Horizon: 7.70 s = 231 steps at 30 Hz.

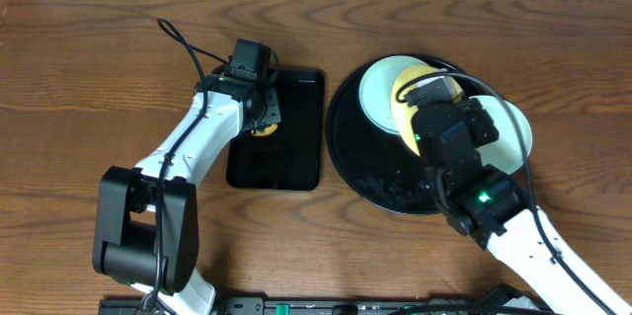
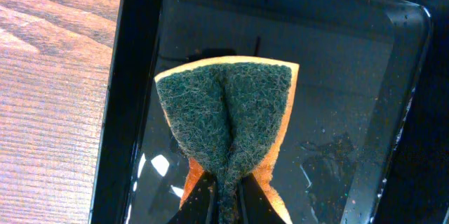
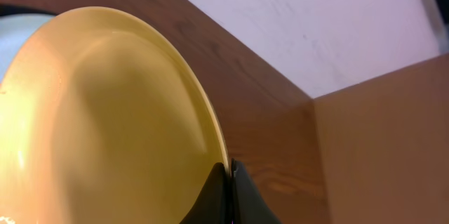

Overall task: Clean dirty plates on tray and stack at the side
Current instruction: 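Lift the yellow plate with the right gripper and carry it right, then set the yellow plate down right of the round tray and release, then grip the rim of the lower pale green plate with the right gripper, then wipe the pale green plate with the sponge in the left gripper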

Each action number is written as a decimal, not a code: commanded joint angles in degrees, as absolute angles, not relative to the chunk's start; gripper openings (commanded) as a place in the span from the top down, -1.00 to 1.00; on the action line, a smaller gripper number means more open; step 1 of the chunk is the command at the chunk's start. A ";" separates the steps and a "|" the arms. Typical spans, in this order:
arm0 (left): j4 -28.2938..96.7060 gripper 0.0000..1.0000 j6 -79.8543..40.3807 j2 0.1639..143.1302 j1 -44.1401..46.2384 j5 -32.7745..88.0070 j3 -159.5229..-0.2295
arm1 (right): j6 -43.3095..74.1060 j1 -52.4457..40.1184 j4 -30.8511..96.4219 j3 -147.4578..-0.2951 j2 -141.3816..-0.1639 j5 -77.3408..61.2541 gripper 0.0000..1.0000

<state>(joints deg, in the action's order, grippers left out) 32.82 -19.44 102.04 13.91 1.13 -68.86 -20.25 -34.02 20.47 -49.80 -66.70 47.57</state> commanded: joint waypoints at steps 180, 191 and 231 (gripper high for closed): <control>19.42 0.85 -21.89 107.85 48.18 11.77 -70.61 | 17.17 2.48 46.30 -42.26 -79.83 -16.56 0.97; 15.66 0.85 -21.76 102.41 48.07 15.90 -71.79 | 17.15 2.48 46.96 -42.26 -79.83 -16.56 0.97; 19.25 0.85 -21.52 112.12 43.13 3.60 -71.77 | 12.51 1.91 42.37 -42.26 -79.83 -29.17 0.48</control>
